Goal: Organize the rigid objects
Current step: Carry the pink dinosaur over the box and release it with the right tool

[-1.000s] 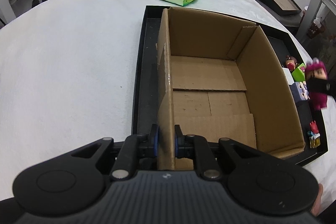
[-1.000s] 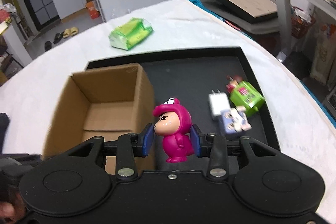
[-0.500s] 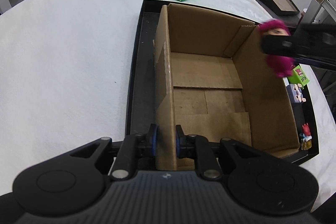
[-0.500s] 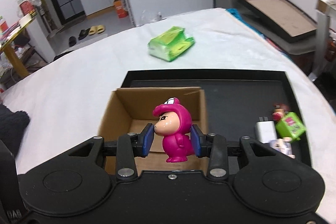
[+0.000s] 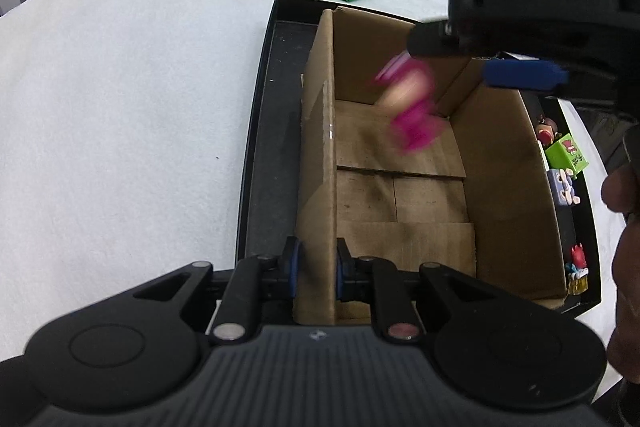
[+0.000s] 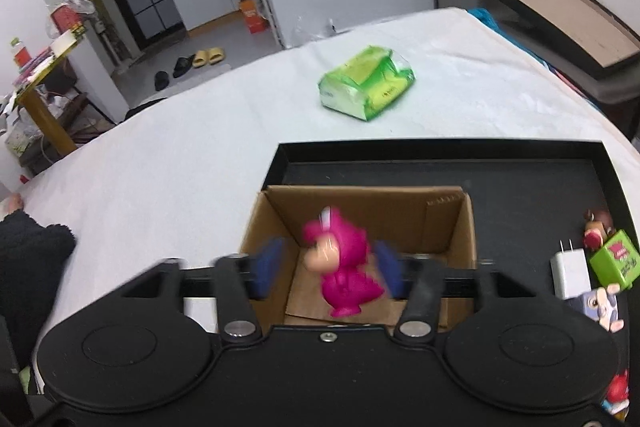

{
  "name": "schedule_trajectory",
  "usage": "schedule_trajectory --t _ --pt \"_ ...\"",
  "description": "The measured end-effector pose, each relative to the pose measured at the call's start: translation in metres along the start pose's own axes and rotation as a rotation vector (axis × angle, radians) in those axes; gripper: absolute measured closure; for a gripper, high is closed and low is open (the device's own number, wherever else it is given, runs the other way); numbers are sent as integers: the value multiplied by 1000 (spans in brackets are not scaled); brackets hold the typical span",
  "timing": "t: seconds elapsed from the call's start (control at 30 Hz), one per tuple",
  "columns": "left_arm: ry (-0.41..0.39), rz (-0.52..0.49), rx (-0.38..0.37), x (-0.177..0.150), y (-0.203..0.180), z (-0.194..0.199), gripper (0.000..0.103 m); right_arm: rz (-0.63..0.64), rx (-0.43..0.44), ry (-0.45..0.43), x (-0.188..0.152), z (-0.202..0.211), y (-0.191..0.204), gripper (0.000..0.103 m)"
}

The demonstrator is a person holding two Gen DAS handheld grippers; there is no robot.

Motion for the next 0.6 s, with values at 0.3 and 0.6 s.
schedule_trajectory --t 0.3,0.6 --pt "12 -31 38 -1 -9 2 86 -31 -64 7 -22 25 -31 33" --pt "17 -30 70 -4 -15 16 69 -61 -174 -36 -43 56 -65 24"
Point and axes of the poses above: each gripper's, at about its wrist camera, not at the fingertips, and z roughly against the way its jaws point, y to its left, x to its top, the point moved 5 cm from there along -z, roughly the way its jaws point, and after that the axes turned 6 degrees about y, right-handed, at the moved point
